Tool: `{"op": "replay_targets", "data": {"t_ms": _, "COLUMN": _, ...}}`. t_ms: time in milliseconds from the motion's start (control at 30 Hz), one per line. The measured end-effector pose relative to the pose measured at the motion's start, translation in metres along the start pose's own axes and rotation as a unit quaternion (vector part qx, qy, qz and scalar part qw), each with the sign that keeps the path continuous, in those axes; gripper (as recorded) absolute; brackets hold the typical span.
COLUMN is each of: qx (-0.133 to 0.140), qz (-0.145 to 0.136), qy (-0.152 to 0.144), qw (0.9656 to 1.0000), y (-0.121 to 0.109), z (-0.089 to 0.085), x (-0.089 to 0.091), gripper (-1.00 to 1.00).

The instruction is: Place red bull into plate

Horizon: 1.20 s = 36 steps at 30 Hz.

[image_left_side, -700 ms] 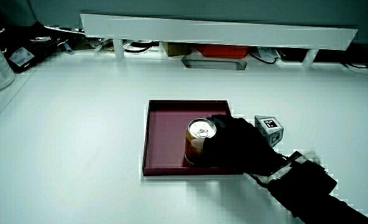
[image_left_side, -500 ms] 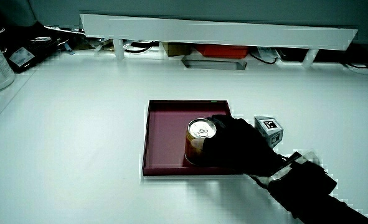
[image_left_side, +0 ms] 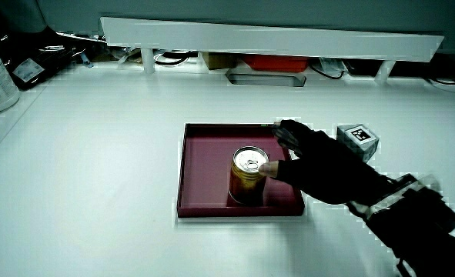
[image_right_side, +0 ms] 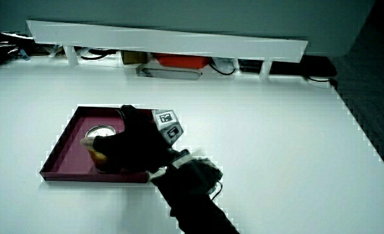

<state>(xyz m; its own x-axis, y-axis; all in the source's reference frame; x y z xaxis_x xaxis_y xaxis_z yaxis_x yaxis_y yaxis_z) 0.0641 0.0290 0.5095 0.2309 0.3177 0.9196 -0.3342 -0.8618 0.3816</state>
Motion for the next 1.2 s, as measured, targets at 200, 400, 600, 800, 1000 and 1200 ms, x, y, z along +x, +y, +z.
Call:
{"op": "replay_targets", "data": {"t_ms": 200, "qx": -0.005, "qz": -0.015, "qy": 0.017, "qw": 0.9997, "y": -0.001, "z": 0.001, "x": 0.008, "gripper": 0.00}}
{"op": "replay_targets", "data": {"t_ms": 400, "qx": -0.011, "qz": -0.010, "qy": 0.022, "qw": 0.9996, "y": 0.000, "z": 0.000, "x": 0.010, "gripper": -0.12}}
{"op": "replay_targets", "data": {"t_ms": 600, "qx": -0.011, "qz": -0.015, "qy": 0.029, "qw": 0.9994, "y": -0.001, "z": -0.001, "x": 0.011, "gripper": -0.35}}
{"op": "replay_targets", "data": {"t_ms": 800, "qx": -0.021, "qz": -0.017, "qy": 0.029, "qw": 0.9992, "y": -0.002, "z": 0.000, "x": 0.010, "gripper": -0.58}}
{"op": "replay_targets", "data": {"t_ms": 1000, "qx": -0.066, "qz": 0.023, "qy": 0.041, "qw": 0.9967, "y": -0.005, "z": 0.018, "x": -0.009, "gripper": -0.81}}
{"op": "replay_targets", "data": {"t_ms": 1200, "qx": -0.124, "qz": 0.045, "qy": -0.002, "qw": 0.9913, "y": -0.014, "z": 0.042, "x": -0.044, "gripper": -1.00}}
